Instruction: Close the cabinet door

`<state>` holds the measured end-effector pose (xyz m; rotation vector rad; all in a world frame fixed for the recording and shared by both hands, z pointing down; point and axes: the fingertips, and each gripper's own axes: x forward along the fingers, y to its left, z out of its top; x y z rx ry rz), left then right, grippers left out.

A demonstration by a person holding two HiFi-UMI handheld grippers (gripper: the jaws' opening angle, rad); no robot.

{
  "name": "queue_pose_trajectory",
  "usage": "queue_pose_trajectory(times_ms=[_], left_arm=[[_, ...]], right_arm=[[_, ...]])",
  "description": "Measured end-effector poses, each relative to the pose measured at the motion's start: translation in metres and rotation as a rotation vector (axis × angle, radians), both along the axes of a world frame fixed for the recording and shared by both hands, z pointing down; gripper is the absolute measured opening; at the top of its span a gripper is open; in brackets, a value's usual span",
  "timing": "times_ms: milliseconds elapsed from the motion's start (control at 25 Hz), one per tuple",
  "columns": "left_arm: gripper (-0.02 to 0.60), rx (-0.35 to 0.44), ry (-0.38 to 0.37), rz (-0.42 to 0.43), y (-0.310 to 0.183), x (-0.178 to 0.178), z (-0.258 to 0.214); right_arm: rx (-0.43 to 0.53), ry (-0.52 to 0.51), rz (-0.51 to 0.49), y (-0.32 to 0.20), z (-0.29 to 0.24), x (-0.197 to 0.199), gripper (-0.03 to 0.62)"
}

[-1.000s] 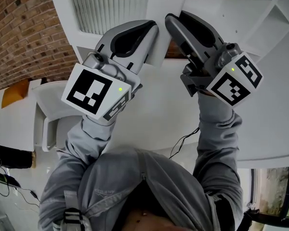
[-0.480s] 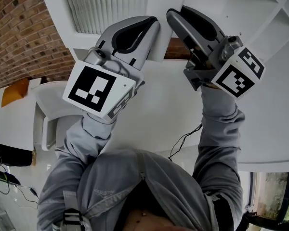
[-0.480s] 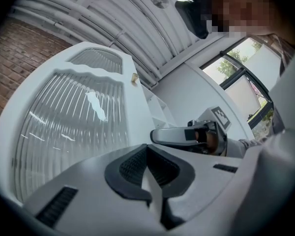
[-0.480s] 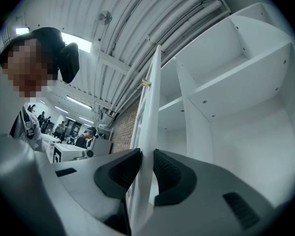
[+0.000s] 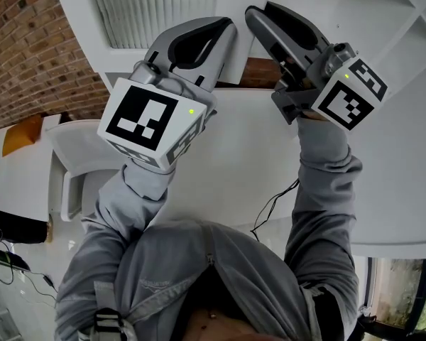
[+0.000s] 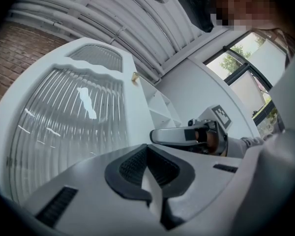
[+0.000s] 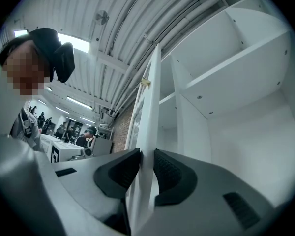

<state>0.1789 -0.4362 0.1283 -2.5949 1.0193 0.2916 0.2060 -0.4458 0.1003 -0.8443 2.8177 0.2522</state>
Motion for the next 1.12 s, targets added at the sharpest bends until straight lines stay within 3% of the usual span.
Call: queue_pose_trajectory(times_ms=[1120], left_arm=[[0.005,-0.016,0.001,-0.085,-0.045,0.003,-0.002]], right_arm=[[-0.026,-0.001,0.013,-0.049,0.0,-0.001,0.113]])
